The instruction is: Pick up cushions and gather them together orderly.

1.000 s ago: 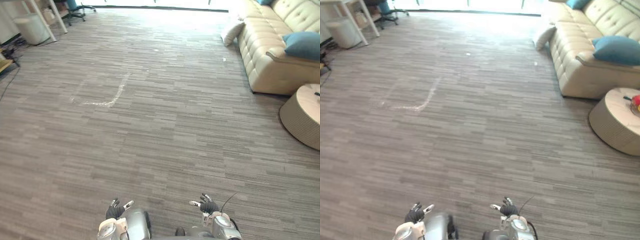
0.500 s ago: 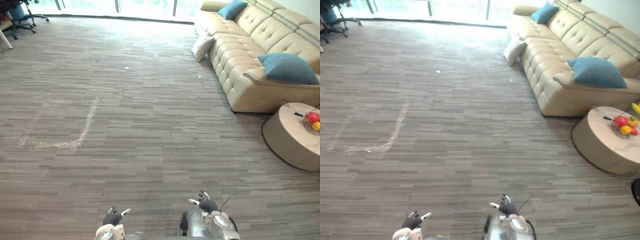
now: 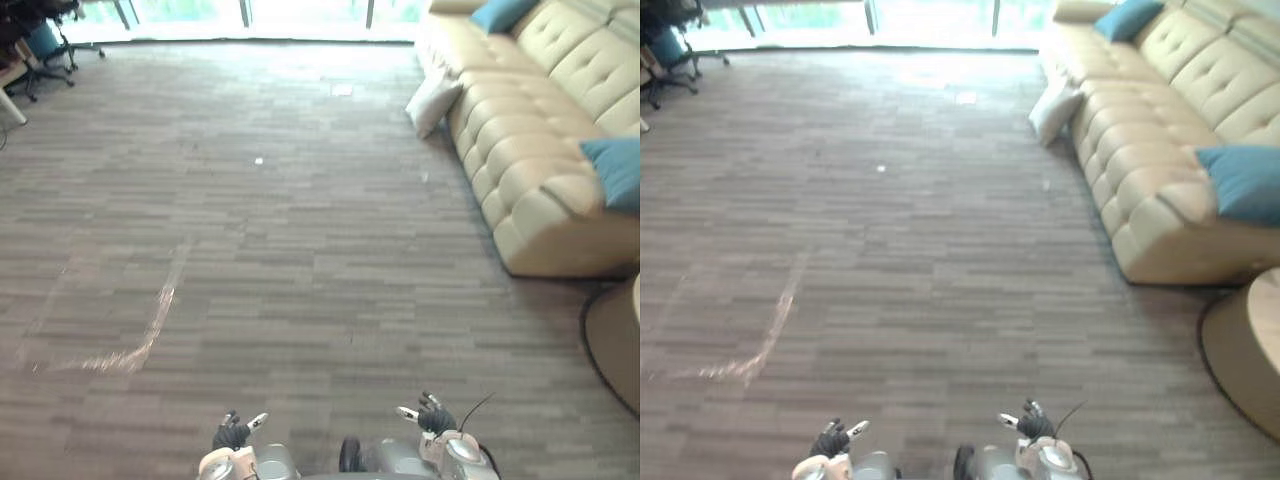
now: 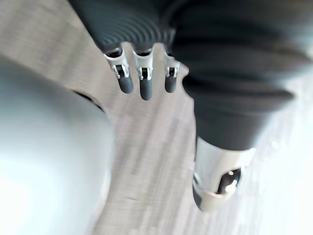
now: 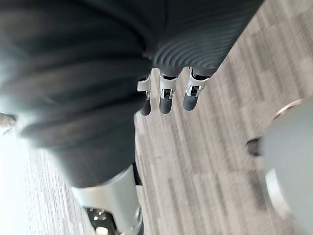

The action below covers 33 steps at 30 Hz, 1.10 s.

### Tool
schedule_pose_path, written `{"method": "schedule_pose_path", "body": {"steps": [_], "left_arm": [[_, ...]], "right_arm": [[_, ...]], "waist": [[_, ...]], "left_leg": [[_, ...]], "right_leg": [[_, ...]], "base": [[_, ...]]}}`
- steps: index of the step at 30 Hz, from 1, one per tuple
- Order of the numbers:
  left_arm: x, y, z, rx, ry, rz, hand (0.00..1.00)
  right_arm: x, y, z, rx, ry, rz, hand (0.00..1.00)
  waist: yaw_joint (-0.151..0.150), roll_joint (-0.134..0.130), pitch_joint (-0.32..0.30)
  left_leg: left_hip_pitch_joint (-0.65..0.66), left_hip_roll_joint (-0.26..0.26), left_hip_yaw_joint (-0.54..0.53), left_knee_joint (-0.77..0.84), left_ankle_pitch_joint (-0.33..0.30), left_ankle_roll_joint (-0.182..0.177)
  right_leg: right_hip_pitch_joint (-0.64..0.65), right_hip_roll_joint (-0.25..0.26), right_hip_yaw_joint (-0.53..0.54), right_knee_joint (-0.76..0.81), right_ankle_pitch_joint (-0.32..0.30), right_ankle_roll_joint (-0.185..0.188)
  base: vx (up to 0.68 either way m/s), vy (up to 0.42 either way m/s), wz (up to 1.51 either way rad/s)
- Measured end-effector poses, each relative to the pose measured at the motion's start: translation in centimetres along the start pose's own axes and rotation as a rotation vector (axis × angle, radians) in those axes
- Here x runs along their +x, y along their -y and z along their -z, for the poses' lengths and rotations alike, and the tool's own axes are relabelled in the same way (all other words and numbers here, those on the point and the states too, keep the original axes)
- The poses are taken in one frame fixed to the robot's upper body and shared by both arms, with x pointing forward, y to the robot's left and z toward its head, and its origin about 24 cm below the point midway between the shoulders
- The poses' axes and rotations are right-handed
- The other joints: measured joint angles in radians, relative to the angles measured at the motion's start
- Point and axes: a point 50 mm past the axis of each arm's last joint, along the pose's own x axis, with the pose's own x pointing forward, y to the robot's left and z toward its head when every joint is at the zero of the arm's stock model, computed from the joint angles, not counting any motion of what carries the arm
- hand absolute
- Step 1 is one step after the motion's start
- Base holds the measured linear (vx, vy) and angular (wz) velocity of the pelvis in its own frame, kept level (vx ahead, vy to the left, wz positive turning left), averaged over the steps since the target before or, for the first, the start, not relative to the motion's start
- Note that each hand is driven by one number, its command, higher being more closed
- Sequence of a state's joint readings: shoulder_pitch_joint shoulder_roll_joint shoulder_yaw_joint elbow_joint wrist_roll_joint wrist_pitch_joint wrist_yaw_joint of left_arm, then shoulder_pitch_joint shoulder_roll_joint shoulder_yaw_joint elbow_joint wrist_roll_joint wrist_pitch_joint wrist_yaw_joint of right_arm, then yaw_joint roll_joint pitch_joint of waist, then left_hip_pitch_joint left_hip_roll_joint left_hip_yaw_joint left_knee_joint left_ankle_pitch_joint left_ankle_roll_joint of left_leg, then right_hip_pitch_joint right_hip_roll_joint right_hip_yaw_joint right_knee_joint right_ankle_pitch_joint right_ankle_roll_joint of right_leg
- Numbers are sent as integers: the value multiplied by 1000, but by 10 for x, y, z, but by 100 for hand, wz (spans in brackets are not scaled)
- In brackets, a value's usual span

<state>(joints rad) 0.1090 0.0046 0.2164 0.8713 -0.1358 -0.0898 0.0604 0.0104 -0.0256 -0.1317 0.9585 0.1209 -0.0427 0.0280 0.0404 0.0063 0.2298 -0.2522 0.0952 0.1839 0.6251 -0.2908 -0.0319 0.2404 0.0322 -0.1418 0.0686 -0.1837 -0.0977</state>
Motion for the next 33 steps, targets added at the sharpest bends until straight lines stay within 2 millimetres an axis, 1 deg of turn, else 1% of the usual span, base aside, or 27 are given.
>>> {"method": "schedule_pose_path", "body": {"steps": [1, 2, 3, 4, 5, 7, 8, 9, 10, 11, 12, 14, 16, 17, 18, 19, 20, 21, 23, 24, 25, 26, 27, 28, 30, 31, 33], "left_arm": [[0, 3, -1, -9, 11, 4, 0], [0, 7, -1, -24, 14, 10, 0], [-1, 7, 0, -42, 15, 10, 0], [-1, 3, -2, -47, 24, 2, 0], [-1, -1, -3, -40, 25, -8, 0], [0, -8, -3, -25, 20, -24, 0], [1, -13, -6, -11, 25, -32, 0], [3, -18, -8, 6, 23, -41, 0], [4, -21, -7, 16, 5, -50, 0], [3, -21, -1, 27, -25, -59, 0], [2, -18, 3, 32, -42, -56, 0], [3, -12, 7, 56, -61, -34, 0], [3, -6, 9, 76, -72, -12, 0], [2, -4, 11, 88, -75, -2, 0], [2, -4, 11, 95, -75, -1, 0], [0, -9, 15, 101, -85, -12, 0], [-1, -11, 16, 97, -88, -20, 0], [-2, -7, 21, 88, -102, -14, 0], [-6, 6, 30, 59, -124, 11, 0], [-7, 11, 31, 35, -124, 15, 0], [-6, 11, 30, 22, -124, 9, 0], [-5, 9, 28, 2, -117, -3, 0], [-5, 7, 25, -13, -104, -12, 0], [-3, -1, 18, -5, -77, -28, 0], [-1, -7, 10, 24, -50, -31, 0], [0, -5, 6, 23, -29, -24, 0], [1, 0, -2, 11, 11, -10, 0]], "right_arm": [[0, -2, 2, 4, -4, -4, 0], [-1, -1, 4, -5, -9, -3, 0], [-1, 0, 6, -18, -18, -2, 0], [-2, -5, 11, -8, -34, -9, 0], [-4, -9, 17, 4, -46, -13, 0], [-5, -20, 19, 23, -46, -37, 0], [-4, -23, 16, 30, -34, -44, 0], [-4, -25, 14, 31, -24, -53, 0], [-4, -25, 13, 30, -17, -56, 0], [-4, -21, 12, 21, -11, -51, 0], [-4, -17, 11, 15, -4, -44, 0], [-1, -9, 2, -6, 25, -34, 0], [2, -2, -11, -34, 55, -24, 0], [2, 2, -14, -50, 62, -15, 0], [2, 5, -12, -52, 53, -7, 0], [0, 9, -5, -53, 29, 5, 0], [-1, 10, -3, -48, 25, 8, 0], [-1, 12, -5, -48, 32, 11, 0], [-1, 21, -8, -28, 43, 40, 0], [-1, 26, -9, -44, 41, 50, 0], [-1, 27, -9, -48, 34, 53, 0], [-1, 27, -7, -46, 25, 58, 0], [-1, 25, -5, -39, 14, 55, 0], [-1, 17, -1, -8, 2, 43, 0], [-1, 8, 3, -6, -14, 19, 0], [1, 4, 2, -9, -21, 10, 0], [3, 1, 0, -9, -23, 3, 0]], "waist": [[14, 10, 3], [23, 28, 0], [31, 39, -5], [39, 14, -24], [36, -11, -34], [38, -56, -47], [34, -86, -34], [16, -107, -22], [9, -106, -15], [3, -99, -15], [1, -85, -23], [-10, -57, -18], [-32, -27, 1], [-41, -16, 7], [-46, -21, 10], [-48, -36, 4], [-51, -46, -1], [-61, -29, -18], [-62, 40, -46], [-63, 71, -47], [-60, 76, -36], [-55, 83, -35], [-52, 81, -30], [-38, 40, -8], [-36, 10, -12], [-26, 1, -7], [8, 8, 3]], "left_leg": [[-35, -29, -34, -221, 81, -25], [-66, -30, -57, -341, 128, -59], [-99, -14, -55, -333, 171, -65], [-91, -39, -44, -285, 255, -30], [-77, -51, -39, -285, 267, -11], [-19, -76, 5, -300, 243, 42], [53, -105, 18, -312, 200, 58], [127, -133, 19, -323, 157, 67], [190, -150, 13, -332, 128, 67], [288, -154, 4, -361, 89, 73], [359, -148, -6, -405, 67, 78], [469, -126, -28, -465, 47, 82], [531, -94, -40, -496, 42, 82], [564, -83, -56, -507, 42, 82], [596, -89, -68, -517, 41, 81], [648, -109, -93, -517, 28, 59], [676, -120, -115, -510, 20, 48], [695, -109, -153, -473, 15, 46], [630, -57, -191, -275, 26, 31], [550, -23, -199, -73, 102, -41], [471, 10, -195, 107, 225, -116], [386, 72, -141, 293, 207, -129], [335, 115, -86, 398, 163, -99], [265, 135, -18, 462, 96, -72], [151, 114, 36, 408, 37, -43], [82, 93, 69, 302, 1, -20], [1, 23, 73, -26, 20, -14]], "right_leg": [[46, -13, 28, -36, -24, 20], [75, -8, 54, -60, -50, 31], [96, -4, 74, -63, -79, 34], [114, -40, 103, -20, -127, 33], [101, -58, 116, 34, -133, 26], [-12, -107, 136, 328, -120, 54], [-116, -146, 153, 603, -38, 168], [-182, -183, 146, 812, 71, 216], [-222, -211, 125, 928, 81, 205], [-268, -234, 70, 1020, 54, 163], [-314, -244, 10, 1031, 26, 143], [-427, -246, -118, 929, -73, 112], [-509, -201, -193, 657, -81, 106], [-539, -156, -200, 426, -13, 119], [-548, -127, -175, 233, 80, 123], [-560, -109, -127, 116, 151, 122], [-568, -106, -93, 130, 185, 92], [-597, -105, -64, 253, 255, 45], [-595, -90, -110, 362, 164, 29], [-556, -71, -130, 377, 106, 17], [-501, -50, -126, 362, 73, 9], [-425, -18, -130, 318, 48, 0], [-354, -2, -130, 280, 36, -8], [-230, 4, -122, 199, 21, -10], [-114, 4, -104, 96, 24, -6], [-63, 2, -79, 52, 25, -4], [14, -17, -43, -9, 12, 18]], "base": [[493, 105, -78], [598, 200, -74], [646, 299, -76], [681, 311, -67], [903, 325, -65], [812, 252, -51], [656, 244, -28], [633, 232, -4], [630, 199, 17], [621, 161, 21], [628, 136, 22], [667, 48, 34], [791, -13, 35], [754, -59, 37], [965, -146, 49], [982, -177, 45], [847, -167, 50], [680, -160, 45], [806, -188, 41], [775, -178, 37], [772, -173, 30], [764, -170, 9], [864, -188, -8], [681, -161, -10], [578, -133, -22], [611, -82, -58], [645, -3, -80]]}}
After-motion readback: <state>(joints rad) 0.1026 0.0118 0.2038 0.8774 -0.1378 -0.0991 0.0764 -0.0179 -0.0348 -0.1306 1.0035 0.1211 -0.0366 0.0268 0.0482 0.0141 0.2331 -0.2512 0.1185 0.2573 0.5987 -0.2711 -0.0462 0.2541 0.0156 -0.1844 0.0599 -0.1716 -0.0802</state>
